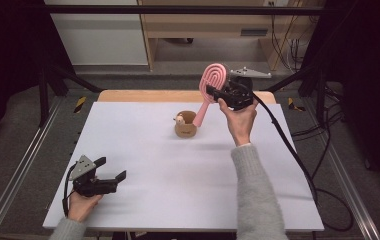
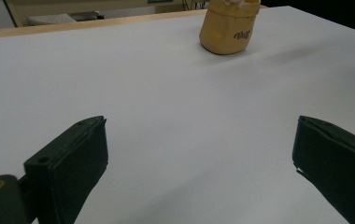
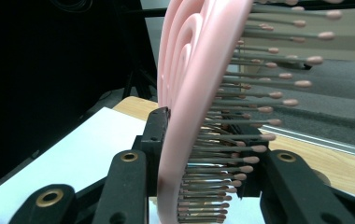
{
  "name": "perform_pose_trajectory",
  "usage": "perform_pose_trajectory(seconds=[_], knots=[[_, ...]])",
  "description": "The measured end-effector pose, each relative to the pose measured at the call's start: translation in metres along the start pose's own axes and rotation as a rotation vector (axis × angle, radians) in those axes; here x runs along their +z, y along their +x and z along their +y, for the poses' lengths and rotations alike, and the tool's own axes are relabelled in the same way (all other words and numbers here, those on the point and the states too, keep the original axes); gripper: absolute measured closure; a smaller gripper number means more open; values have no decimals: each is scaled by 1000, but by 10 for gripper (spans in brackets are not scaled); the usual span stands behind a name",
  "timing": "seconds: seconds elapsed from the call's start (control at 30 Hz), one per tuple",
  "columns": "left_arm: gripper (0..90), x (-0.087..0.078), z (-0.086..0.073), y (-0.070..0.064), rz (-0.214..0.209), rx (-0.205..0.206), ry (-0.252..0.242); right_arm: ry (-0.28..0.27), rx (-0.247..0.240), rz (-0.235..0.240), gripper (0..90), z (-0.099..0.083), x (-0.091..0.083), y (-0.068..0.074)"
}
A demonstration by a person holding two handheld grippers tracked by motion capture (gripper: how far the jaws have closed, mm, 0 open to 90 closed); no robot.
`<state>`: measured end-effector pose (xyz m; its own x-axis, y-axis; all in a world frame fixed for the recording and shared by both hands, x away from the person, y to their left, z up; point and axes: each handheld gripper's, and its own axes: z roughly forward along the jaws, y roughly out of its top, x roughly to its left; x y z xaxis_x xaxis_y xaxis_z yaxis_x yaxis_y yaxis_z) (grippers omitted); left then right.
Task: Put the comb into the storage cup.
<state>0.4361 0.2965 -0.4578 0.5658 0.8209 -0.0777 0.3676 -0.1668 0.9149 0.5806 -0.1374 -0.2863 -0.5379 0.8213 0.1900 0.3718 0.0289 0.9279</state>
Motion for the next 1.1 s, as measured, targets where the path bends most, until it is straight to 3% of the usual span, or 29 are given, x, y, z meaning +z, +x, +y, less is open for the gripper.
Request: perform_pose_trajectory(seconds=[1.1], knots=[[36,0,0,1,-1,-4,-1,0,1,-47,636,10,35,-1]])
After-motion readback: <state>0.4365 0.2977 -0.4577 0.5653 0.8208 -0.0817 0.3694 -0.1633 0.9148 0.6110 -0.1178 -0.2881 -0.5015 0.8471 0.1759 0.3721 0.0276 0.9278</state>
